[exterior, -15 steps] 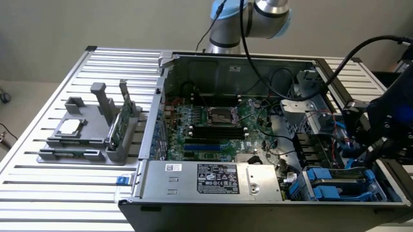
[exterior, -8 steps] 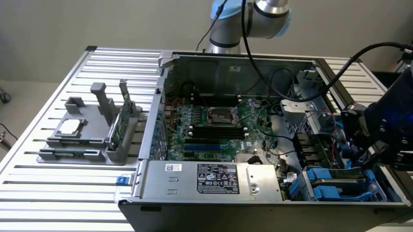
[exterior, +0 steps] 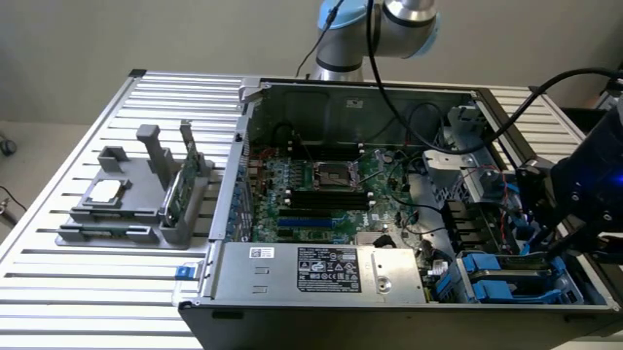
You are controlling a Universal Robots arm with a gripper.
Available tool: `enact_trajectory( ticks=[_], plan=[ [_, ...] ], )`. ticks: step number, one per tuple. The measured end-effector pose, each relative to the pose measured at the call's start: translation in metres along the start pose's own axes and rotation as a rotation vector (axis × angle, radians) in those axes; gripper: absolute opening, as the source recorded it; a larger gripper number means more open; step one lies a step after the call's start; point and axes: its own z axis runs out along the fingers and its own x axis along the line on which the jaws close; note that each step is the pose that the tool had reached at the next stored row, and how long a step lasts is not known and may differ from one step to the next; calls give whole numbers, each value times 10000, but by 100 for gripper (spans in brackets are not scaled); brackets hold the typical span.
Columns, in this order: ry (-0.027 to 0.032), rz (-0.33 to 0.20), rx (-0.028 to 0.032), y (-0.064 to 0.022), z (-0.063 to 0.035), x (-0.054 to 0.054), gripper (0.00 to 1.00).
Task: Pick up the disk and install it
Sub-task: 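Insert the first disk wire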
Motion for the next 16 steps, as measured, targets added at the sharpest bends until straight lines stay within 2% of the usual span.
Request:
enact_trajectory(
  ticks=[2, 4, 5, 9, 13, 16],
  plan=[
    [11, 70, -12, -3, 2, -4, 25],
    [69, 87, -47, 0, 4, -18, 25],
    [86, 90, -43, 4, 6, -25, 25],
    [172, 100, 48, 37, 12, -63, 25],
    [326, 121, 76, 52, 18, -108, 25],
    [465, 140, 34, 53, 21, -118, 25]
  ],
)
